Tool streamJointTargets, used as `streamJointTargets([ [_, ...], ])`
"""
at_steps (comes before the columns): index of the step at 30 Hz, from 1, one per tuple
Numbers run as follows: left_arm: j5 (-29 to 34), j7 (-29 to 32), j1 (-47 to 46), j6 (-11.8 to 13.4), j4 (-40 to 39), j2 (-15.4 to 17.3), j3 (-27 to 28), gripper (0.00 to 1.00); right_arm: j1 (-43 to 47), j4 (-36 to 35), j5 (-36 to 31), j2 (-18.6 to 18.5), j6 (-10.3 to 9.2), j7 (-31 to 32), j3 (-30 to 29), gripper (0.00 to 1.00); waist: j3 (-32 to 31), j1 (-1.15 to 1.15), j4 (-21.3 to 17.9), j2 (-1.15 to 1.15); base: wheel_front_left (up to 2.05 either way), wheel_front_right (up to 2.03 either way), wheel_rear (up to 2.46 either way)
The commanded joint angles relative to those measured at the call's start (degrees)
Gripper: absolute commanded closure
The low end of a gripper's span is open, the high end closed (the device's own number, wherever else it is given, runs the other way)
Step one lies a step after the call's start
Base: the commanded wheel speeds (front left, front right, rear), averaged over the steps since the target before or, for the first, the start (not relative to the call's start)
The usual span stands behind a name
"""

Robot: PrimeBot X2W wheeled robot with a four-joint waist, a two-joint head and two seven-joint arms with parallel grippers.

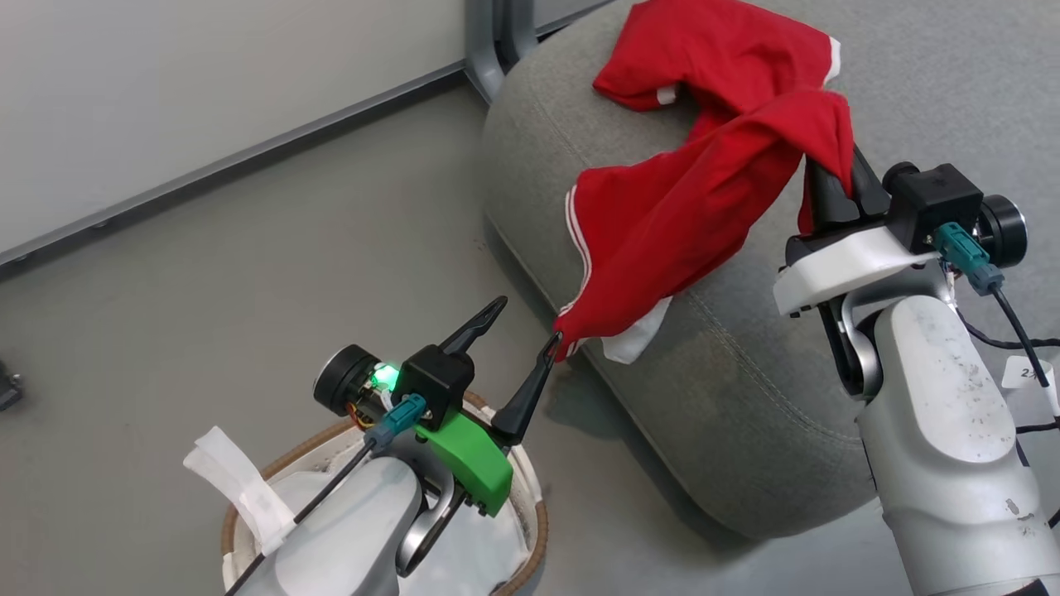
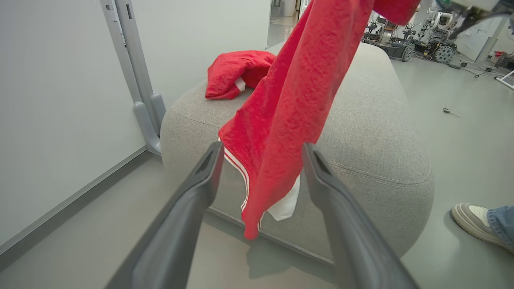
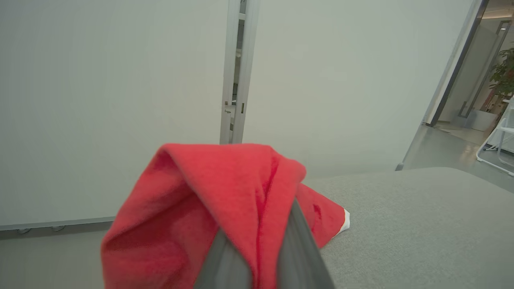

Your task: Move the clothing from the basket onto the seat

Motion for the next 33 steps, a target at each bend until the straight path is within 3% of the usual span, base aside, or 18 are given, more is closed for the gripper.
streamJointTargets([
  [1,0.3,0.0,-1.2,-0.3,0.5,0.1,0.0,0.0,0.9,-0.3,-0.1,-0.1,-0.08,-0.1,-0.3,1.0,3.1,0.0,-3.9,0.68,0.0,0.0,0.0],
  [8,0.8,0.0,-1.9,-0.7,1.8,-0.6,-0.4,0.0,1.6,-0.5,-0.6,-0.1,-0.08,-0.1,-1.1,1.0,4.1,0.0,-3.9,0.68,0.0,0.0,0.0],
  [17,1.0,0.0,-1.4,-0.9,1.7,-1.7,0.8,0.0,-4.3,1.3,-1.7,-1.9,-0.08,-0.1,-1.1,1.0,4.6,0.0,1.9,0.68,0.0,0.0,0.0],
  [22,1.4,0.0,-0.2,-0.9,0.9,-2.6,2.0,0.0,-14.4,4.7,-2.7,-8.3,-0.08,-0.1,-2.5,1.0,4.9,0.0,7.3,0.68,0.0,0.0,0.0],
  [33,3.5,0.0,0.0,-0.8,-1.2,-3.6,3.1,0.0,-36.5,15.0,-6.7,-26.1,-0.08,3.6,-7.3,1.0,8.4,0.0,15.9,0.68,0.0,0.0,0.0],
])
